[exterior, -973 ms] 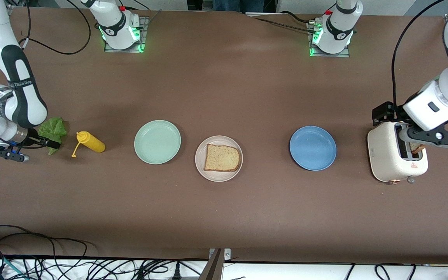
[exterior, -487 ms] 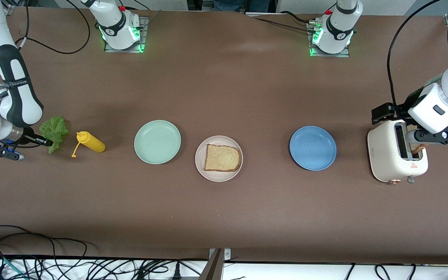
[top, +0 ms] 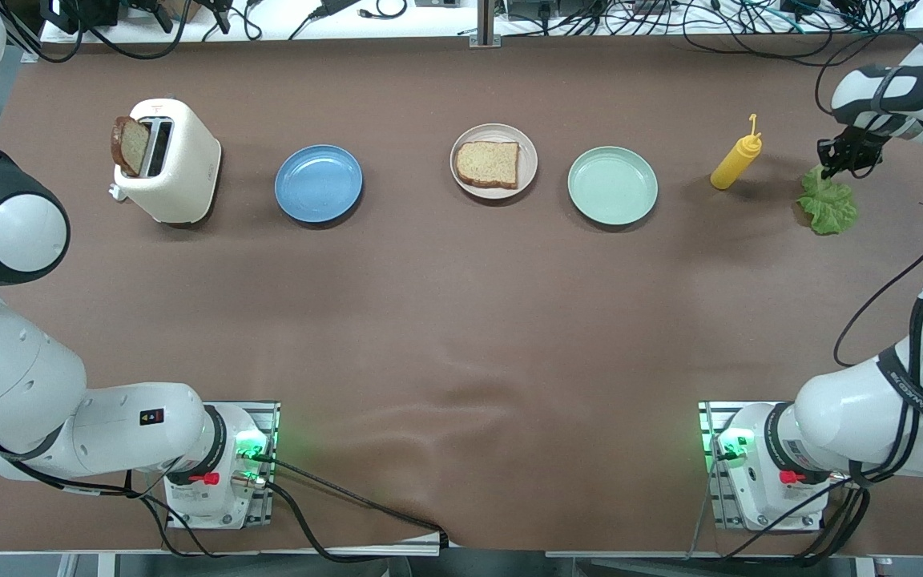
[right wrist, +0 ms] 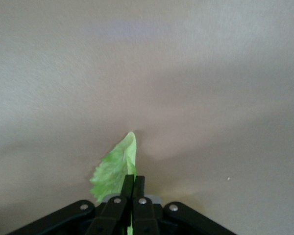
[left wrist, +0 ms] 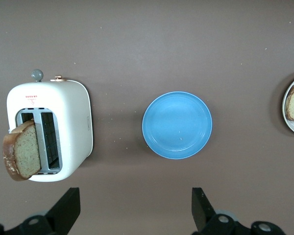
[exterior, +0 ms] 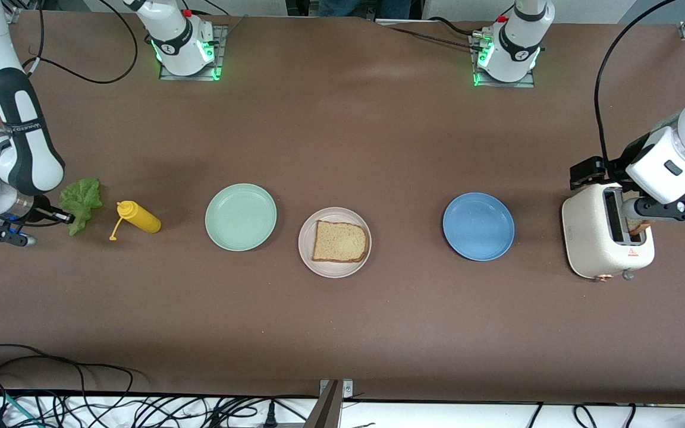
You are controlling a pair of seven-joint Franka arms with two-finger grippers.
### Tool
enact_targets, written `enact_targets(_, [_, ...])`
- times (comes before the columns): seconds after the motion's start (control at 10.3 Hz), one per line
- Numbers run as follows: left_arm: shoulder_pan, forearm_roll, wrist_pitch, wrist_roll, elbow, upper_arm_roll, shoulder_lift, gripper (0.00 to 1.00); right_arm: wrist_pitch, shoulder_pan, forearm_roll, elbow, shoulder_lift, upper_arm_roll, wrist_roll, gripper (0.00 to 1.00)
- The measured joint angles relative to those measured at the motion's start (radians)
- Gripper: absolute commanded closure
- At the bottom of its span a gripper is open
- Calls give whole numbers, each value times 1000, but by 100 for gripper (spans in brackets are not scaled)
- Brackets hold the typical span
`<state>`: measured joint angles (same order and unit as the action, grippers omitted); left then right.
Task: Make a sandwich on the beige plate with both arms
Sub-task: 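Carry the lettuce with the right gripper onto the bread on the beige plate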
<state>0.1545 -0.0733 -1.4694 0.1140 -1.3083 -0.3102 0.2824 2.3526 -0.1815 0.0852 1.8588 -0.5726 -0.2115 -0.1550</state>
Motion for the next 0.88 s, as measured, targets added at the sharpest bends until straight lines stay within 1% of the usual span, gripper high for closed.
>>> enact_targets(0.1, [0, 0, 0, -1, 0, -2, 0, 0, -89, 0, 0, -56, 1, 0, -16, 100])
enact_targets(0.39, [-1, 0, 0, -1, 0, -3, 0, 0, -474, 1, 0, -293, 19, 1, -50, 100])
enact_targets(0.68, [-2, 0, 0, -1, 0, -4, 0, 0, -828, 18, 4, -506, 63, 15, -48, 100])
enact_targets(0.78, [-2, 0, 0, -1, 0, -4, 0, 0, -909, 36, 7, -561, 71, 23, -18, 100])
enact_targets(0.88, [-2, 0, 0, -2, 0, -5, 0, 0, -969, 58, 19, -608, 76, 44, 53, 100])
